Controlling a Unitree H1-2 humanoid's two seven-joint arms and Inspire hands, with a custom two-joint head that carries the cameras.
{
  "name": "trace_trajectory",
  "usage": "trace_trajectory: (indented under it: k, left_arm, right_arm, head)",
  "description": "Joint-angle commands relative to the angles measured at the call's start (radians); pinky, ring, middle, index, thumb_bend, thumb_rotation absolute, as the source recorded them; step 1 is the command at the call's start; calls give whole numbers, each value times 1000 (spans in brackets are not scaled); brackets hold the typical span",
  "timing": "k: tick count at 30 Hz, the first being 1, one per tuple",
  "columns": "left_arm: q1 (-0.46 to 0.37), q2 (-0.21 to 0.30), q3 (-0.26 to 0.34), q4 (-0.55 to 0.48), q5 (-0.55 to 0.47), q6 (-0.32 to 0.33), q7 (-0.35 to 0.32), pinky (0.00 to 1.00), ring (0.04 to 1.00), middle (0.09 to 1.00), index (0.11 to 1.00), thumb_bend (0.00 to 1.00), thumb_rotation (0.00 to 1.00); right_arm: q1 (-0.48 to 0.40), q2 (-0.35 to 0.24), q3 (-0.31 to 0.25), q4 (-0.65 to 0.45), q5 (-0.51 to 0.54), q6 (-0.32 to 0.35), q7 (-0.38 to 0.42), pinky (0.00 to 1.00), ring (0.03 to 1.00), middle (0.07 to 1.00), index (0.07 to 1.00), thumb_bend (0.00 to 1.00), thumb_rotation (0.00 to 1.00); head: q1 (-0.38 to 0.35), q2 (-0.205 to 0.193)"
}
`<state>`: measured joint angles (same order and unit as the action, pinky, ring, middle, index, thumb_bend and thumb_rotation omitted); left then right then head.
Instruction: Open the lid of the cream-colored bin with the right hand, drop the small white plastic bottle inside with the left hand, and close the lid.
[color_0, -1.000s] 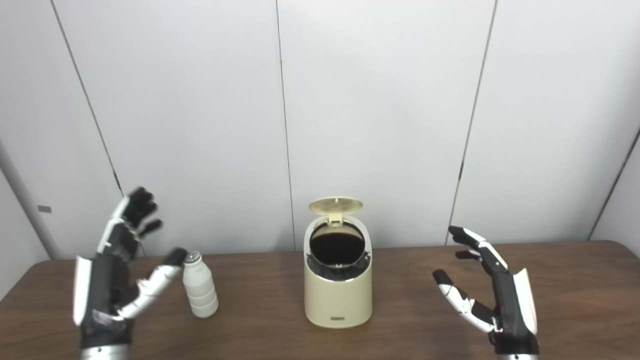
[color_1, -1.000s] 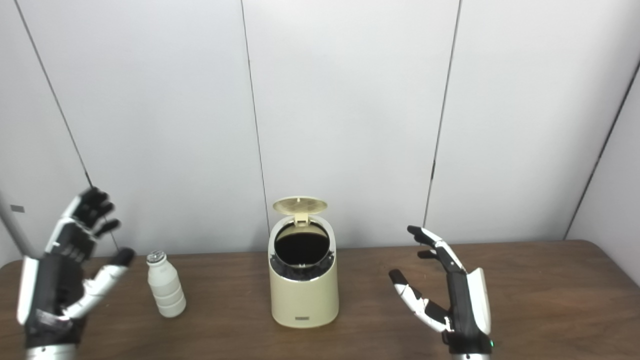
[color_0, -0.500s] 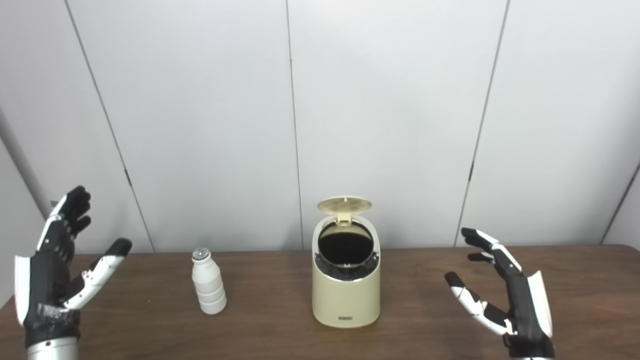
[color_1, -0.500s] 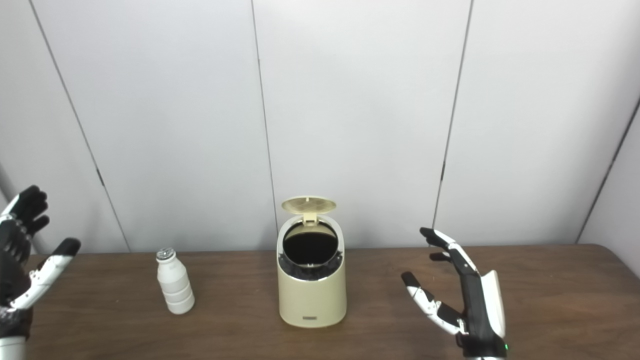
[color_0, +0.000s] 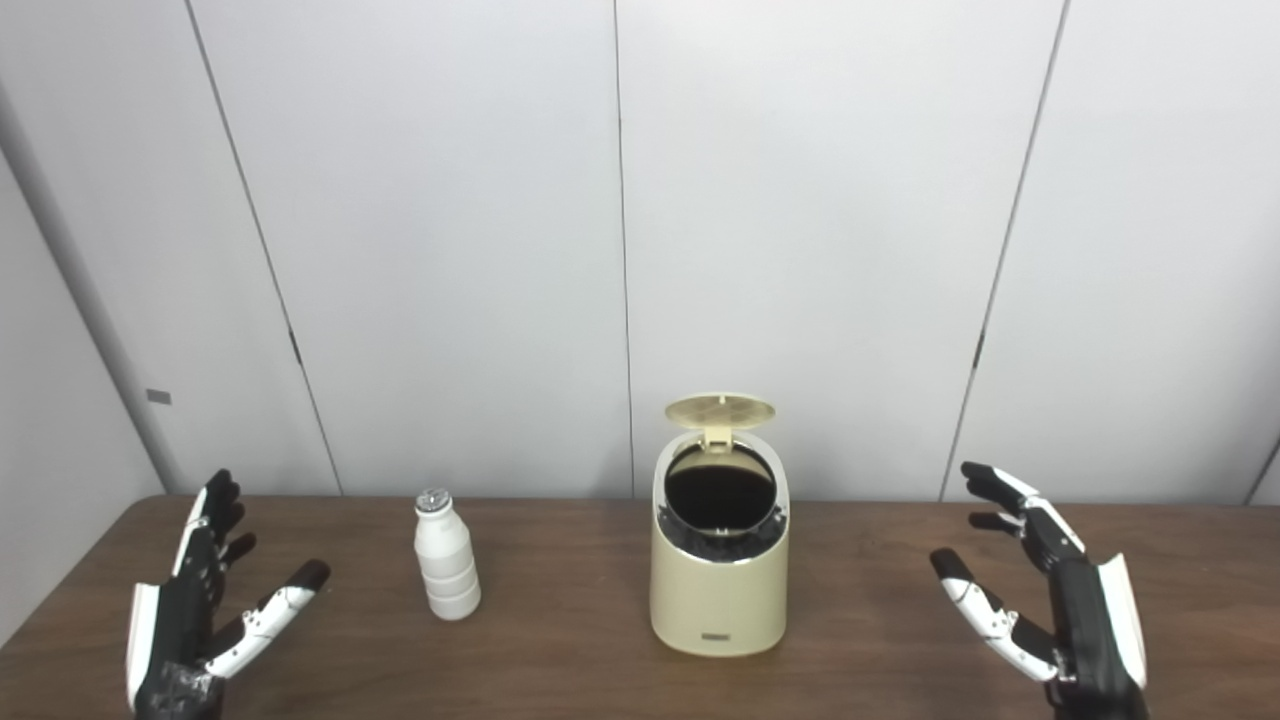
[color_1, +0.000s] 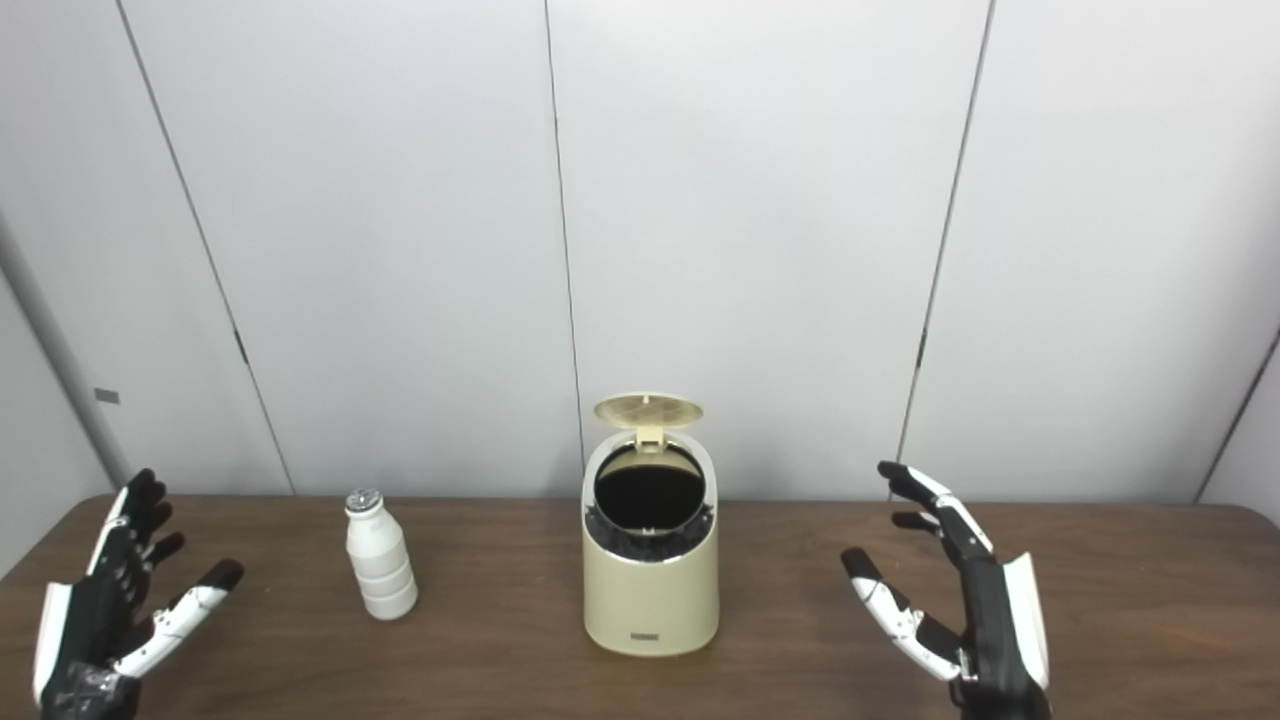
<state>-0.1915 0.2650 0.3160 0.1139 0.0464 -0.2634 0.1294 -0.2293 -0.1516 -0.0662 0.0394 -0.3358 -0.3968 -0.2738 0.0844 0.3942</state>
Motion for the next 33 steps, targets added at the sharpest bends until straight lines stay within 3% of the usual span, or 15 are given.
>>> trace_trajectory:
  k: [1, 4, 10, 16, 27, 33]
  left_arm:
    - [-35, 19, -5, 11, -6, -40, 3, 893, 952, 965, 992, 1000, 436]
    - [-37, 20, -15, 25, -7, -43, 0, 904, 956, 965, 996, 1000, 423]
    - [-53, 38, -57, 108, 95, -55, 33, 856, 938, 953, 966, 1000, 462]
    - [-77, 53, -103, 209, 118, -64, 15, 817, 925, 966, 990, 1000, 464]
    - [-114, 51, -186, 300, 182, -52, 36, 867, 932, 949, 971, 1000, 444]
    - [-143, 34, -211, 338, 207, -32, 47, 863, 935, 957, 986, 1000, 445]
  right_arm:
    - [-17, -6, -9, -42, -1, -10, 0, 647, 778, 802, 765, 213, 337]
    - [-14, -5, -10, -52, 5, -1, 7, 644, 776, 806, 766, 202, 279]
    - [-11, -10, -12, -52, 21, -2, 24, 657, 788, 814, 775, 199, 252]
    - [-6, -9, -21, -68, 6, 12, 26, 644, 780, 804, 768, 197, 324]
    - [-2, -9, -27, -101, 14, 37, 40, 627, 770, 796, 760, 167, 166]
    - [-5, -15, -31, -94, 21, 29, 40, 615, 764, 791, 747, 173, 184]
  head:
    - [4, 2]
    - [7, 3]
    - [18, 3]
    - [52, -4]
    - [64, 4]
    - [87, 4]
